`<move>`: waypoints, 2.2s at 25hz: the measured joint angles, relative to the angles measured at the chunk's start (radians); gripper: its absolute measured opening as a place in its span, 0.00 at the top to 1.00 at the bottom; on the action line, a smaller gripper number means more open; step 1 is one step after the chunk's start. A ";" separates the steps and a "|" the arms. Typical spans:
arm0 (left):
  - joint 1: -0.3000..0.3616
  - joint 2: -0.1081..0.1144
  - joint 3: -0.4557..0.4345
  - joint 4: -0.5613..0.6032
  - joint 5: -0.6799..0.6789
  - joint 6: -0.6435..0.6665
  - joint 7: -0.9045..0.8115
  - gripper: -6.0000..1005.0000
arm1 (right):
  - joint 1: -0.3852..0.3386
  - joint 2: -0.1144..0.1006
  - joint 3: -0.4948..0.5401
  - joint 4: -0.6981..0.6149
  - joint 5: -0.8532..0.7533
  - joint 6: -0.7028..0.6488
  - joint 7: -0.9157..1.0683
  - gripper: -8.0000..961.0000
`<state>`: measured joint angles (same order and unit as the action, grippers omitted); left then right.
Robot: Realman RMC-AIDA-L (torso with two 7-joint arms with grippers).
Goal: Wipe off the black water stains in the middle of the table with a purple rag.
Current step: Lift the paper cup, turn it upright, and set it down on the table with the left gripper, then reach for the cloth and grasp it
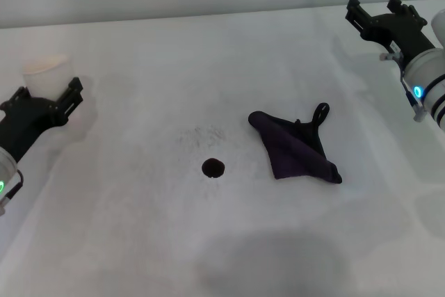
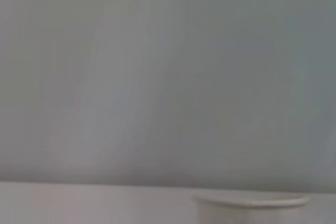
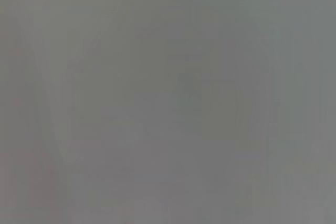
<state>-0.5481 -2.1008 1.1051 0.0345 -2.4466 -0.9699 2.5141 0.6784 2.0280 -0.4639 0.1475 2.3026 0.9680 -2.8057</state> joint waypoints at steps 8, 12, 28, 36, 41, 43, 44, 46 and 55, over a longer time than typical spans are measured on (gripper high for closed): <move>-0.018 -0.002 0.004 -0.023 0.008 0.072 0.034 0.30 | -0.004 0.000 -0.004 -0.018 -0.053 0.010 0.021 0.10; -0.009 -0.003 0.004 -0.024 0.006 0.075 0.074 0.30 | -0.031 0.000 -0.004 -0.019 -0.054 0.041 0.024 0.10; 0.040 -0.005 0.004 -0.065 0.017 -0.017 0.203 0.20 | -0.053 0.000 -0.001 -0.017 -0.077 0.064 0.025 0.10; 0.064 -0.003 0.004 -0.065 0.021 -0.040 0.201 0.11 | -0.053 -0.001 0.000 -0.024 -0.078 0.075 0.025 0.10; 0.082 -0.002 0.004 -0.065 0.021 -0.054 0.201 0.11 | -0.054 -0.002 0.000 -0.035 -0.078 0.075 0.025 0.10; 0.095 -0.002 0.004 -0.065 0.020 -0.078 0.201 0.11 | -0.054 -0.003 0.000 -0.041 -0.078 0.075 0.025 0.10; 0.105 -0.001 0.002 -0.065 0.019 -0.096 0.201 0.11 | -0.055 -0.003 0.000 -0.044 -0.078 0.075 0.025 0.10; 0.126 0.000 -0.001 -0.065 0.015 -0.137 0.200 0.11 | -0.055 -0.003 0.000 -0.046 -0.078 0.077 0.025 0.10; 0.235 0.004 -0.005 -0.065 -0.052 -0.405 0.074 0.11 | -0.050 -0.004 -0.011 -0.061 -0.098 0.092 0.134 0.10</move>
<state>-0.3128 -2.0967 1.0999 -0.0306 -2.4988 -1.3745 2.5883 0.6280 2.0243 -0.4745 0.0863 2.2049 1.0603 -2.6716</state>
